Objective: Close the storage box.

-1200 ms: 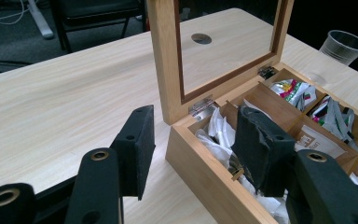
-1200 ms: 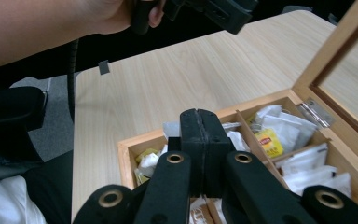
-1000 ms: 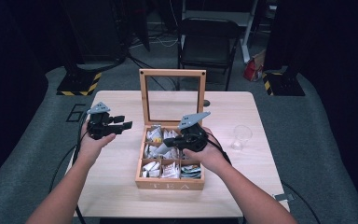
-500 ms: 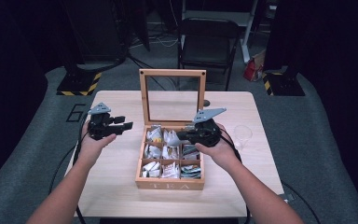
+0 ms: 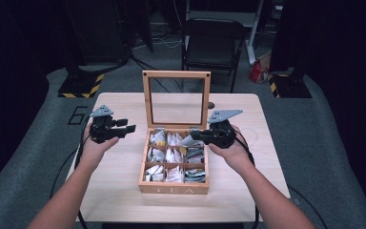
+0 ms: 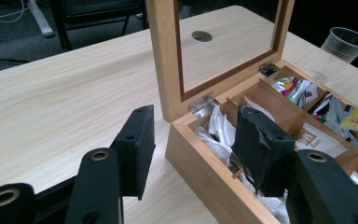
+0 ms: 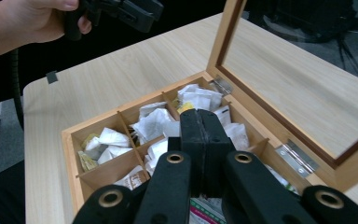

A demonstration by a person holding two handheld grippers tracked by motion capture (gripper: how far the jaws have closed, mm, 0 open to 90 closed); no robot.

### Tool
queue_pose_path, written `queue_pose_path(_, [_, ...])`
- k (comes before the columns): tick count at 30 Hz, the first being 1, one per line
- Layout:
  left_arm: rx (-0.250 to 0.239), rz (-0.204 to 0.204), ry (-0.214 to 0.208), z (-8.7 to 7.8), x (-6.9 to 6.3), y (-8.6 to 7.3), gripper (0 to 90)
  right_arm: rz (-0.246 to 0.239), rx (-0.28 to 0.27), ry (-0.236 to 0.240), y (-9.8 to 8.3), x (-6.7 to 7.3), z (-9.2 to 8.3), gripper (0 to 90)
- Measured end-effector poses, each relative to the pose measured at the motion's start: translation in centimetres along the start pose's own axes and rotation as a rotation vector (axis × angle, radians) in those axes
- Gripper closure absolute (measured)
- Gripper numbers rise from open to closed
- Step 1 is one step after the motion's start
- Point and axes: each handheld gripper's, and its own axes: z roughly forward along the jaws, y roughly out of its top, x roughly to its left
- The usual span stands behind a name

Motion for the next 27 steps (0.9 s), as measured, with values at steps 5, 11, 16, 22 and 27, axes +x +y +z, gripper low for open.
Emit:
queue_pose_path(5, [0.003,0.003,0.0,0.1,0.0,0.0,47.9,0.017,-0.007,-0.032,-0.4,-0.9,-1.0,90.0])
queue_pose_path(11, [0.007,0.002,-0.003,0.2,-0.1,0.0,47.9,0.026,-0.012,-0.065,-0.6,-1.6,-2.0,90.0])
queue_pose_path(16, [0.006,0.002,0.0,0.1,0.0,0.0,47.9,0.039,-0.013,-0.092,-0.8,-2.3,-2.9,90.0])
queue_pose_path(22, [0.001,-0.002,0.001,0.0,0.0,-0.1,47.8,0.049,-0.013,-0.126,-1.2,-3.1,-3.8,90.0])
queue_pose_path(27, [0.002,-0.001,0.003,-0.1,0.1,-0.1,47.7,0.074,-0.011,-0.165,-1.8,-4.1,-4.8,90.0])
